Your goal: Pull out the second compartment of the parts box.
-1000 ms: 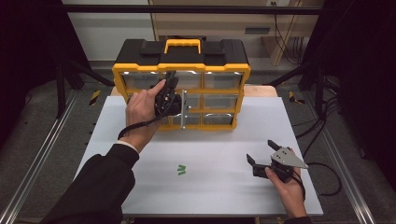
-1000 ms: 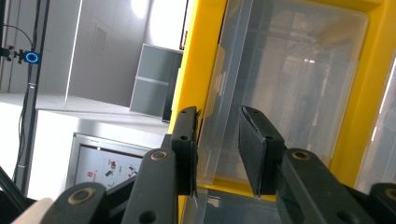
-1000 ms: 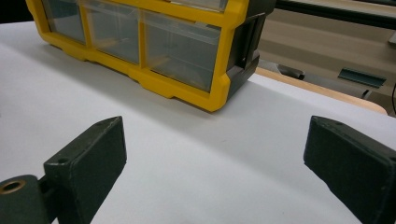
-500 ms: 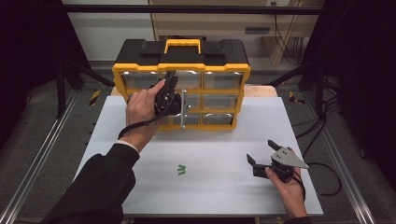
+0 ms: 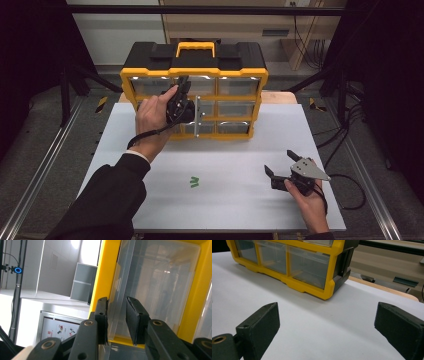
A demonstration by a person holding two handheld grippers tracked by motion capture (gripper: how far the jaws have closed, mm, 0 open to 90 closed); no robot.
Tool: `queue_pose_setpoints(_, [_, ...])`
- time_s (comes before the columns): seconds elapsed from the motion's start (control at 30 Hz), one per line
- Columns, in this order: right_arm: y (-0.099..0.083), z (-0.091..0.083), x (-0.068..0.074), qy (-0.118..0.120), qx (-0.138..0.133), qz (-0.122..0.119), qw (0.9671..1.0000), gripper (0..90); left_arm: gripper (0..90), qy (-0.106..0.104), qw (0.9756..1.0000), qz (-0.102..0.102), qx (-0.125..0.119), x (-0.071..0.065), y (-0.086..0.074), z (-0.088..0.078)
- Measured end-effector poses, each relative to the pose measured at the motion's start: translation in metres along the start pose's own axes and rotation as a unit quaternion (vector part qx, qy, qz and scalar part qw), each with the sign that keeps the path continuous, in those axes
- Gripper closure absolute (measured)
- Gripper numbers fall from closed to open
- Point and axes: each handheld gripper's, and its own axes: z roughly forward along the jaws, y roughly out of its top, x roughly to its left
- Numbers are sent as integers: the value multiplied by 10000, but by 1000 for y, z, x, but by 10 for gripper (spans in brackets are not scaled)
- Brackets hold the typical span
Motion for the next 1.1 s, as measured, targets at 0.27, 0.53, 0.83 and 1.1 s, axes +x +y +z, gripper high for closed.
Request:
queue_pose_setpoints(0.27, [0,0,1,10,-3,8,10000,63,737,62,10000,45,28,0,1,1])
queue_pose_setpoints(0.53, [0,0,1,10,3,0,10000,63,747,130,9999,111,11,-2,1,1])
queue_pose_setpoints(0.83, [0,0,1,30,0,-2,10000,63,755,154,9998,117,40,-2,1,1])
queue_pose_setpoints(1.1, [0,0,1,39,-4,-7,10000,62,758,152,9998,94,51,-2,2,1])
